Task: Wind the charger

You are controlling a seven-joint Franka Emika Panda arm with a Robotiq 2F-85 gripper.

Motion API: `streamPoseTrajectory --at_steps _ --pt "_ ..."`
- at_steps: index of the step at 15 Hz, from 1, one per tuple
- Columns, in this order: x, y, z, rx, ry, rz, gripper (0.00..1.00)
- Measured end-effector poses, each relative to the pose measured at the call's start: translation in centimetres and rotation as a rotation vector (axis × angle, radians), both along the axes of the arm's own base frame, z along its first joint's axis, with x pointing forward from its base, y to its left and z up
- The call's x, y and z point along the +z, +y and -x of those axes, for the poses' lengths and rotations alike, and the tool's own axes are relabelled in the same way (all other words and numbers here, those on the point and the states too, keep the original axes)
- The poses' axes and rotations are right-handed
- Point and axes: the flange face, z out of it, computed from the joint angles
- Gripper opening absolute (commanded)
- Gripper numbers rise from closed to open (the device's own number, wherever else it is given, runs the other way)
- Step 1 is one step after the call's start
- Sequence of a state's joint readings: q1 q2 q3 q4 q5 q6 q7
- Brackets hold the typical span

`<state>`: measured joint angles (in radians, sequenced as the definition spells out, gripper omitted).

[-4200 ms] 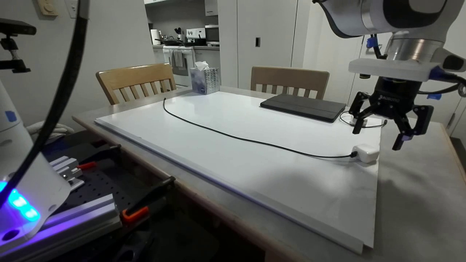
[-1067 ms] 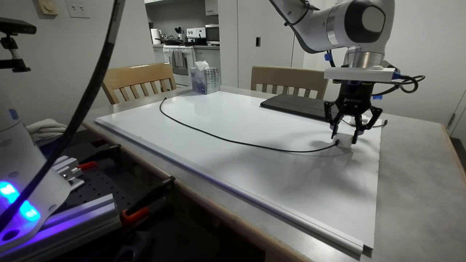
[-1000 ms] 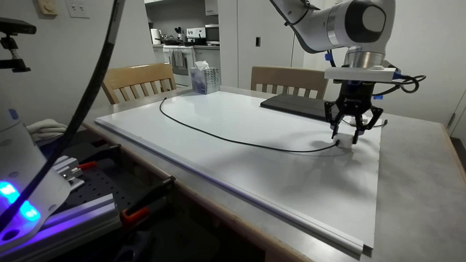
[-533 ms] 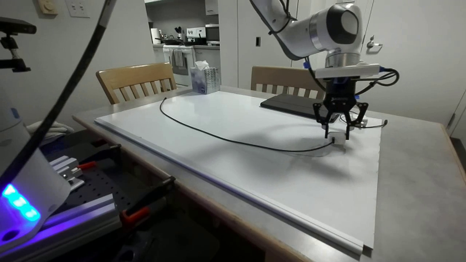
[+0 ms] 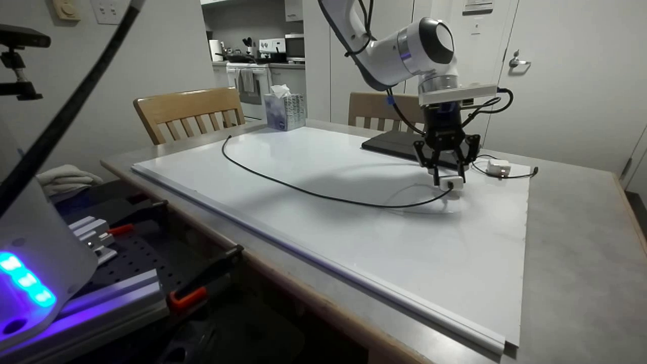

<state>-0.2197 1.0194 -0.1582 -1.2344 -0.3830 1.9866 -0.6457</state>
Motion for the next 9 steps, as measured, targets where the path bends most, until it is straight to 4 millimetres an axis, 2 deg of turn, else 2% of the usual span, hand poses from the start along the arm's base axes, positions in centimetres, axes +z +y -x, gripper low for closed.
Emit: streamPoseTrajectory --at_steps 2,3,6,9 --pt "0.0 -0.2 0.0 -0.003 -0.001 0.0 0.5" --pt "0.0 -0.3 0.1 -0.005 -0.001 0.0 0.25" --pt "0.0 -0.2 0.0 0.006 0.003 0.001 0.25" --pt "-0.3 0.9 -0.3 0.134 0.051 0.003 0.25"
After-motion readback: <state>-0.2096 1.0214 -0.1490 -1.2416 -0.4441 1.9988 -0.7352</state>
